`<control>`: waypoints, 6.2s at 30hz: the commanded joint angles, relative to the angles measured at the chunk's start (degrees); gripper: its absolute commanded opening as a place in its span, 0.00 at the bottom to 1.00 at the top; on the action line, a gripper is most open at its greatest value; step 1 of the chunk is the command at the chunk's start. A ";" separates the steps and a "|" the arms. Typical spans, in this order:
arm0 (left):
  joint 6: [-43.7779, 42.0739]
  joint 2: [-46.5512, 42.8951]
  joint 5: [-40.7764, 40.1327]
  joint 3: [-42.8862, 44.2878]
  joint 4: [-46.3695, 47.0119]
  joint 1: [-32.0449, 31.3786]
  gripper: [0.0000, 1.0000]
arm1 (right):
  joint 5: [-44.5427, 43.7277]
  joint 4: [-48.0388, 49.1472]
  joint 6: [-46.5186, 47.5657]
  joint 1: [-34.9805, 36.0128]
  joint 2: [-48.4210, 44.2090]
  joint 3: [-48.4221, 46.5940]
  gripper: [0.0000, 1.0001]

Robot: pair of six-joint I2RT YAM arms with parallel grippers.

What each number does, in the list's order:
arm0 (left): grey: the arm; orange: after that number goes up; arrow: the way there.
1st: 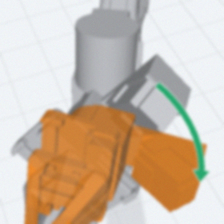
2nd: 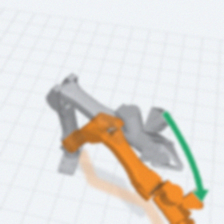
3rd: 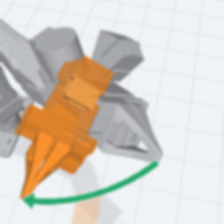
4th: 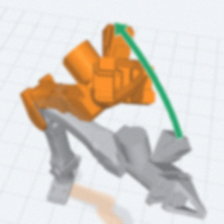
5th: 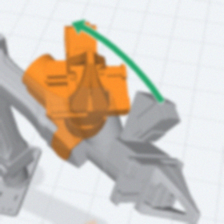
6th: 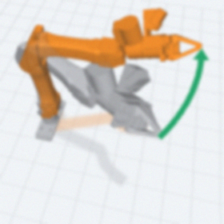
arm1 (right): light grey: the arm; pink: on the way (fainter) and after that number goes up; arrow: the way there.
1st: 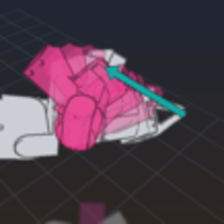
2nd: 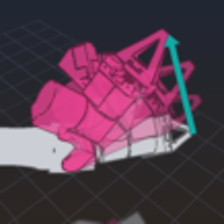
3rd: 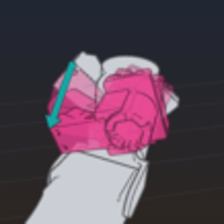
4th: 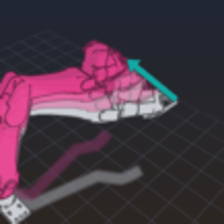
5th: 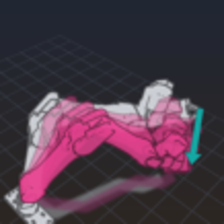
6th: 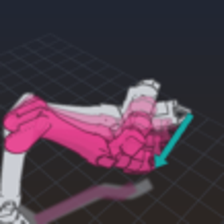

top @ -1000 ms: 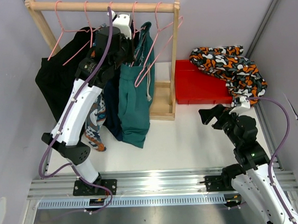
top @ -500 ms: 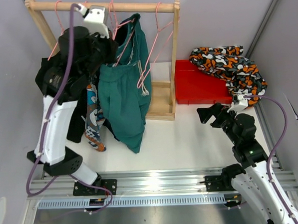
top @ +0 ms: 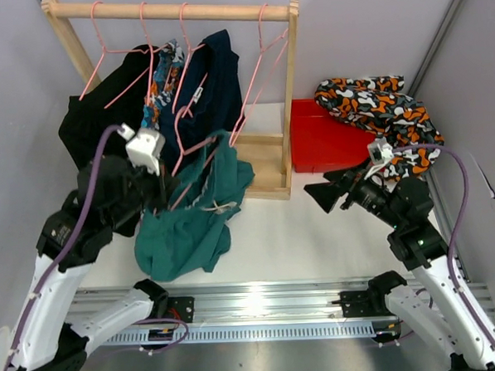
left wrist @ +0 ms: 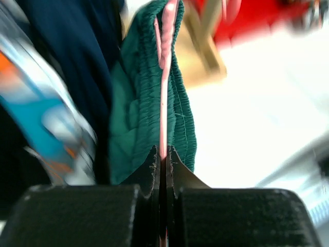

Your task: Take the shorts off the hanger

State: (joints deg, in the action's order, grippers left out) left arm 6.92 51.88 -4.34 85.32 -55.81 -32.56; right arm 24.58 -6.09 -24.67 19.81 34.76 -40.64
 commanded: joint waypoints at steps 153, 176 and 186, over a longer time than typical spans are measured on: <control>6.44 54.57 -2.87 56.36 10.99 -0.84 0.40 | -33.63 -6.39 -7.15 8.05 -12.09 10.94 0.99; 0.55 29.42 -6.39 28.33 13.18 9.53 0.70 | -35.04 -9.03 -6.89 10.25 -13.31 11.81 0.99; 1.52 34.60 -3.13 26.92 15.21 12.95 0.36 | -36.00 -13.42 -6.98 10.33 -17.09 11.47 1.00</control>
State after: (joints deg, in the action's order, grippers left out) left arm 9.04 86.65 -8.78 110.80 -43.48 -20.80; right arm -10.26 -18.52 -31.44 29.80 18.63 -28.29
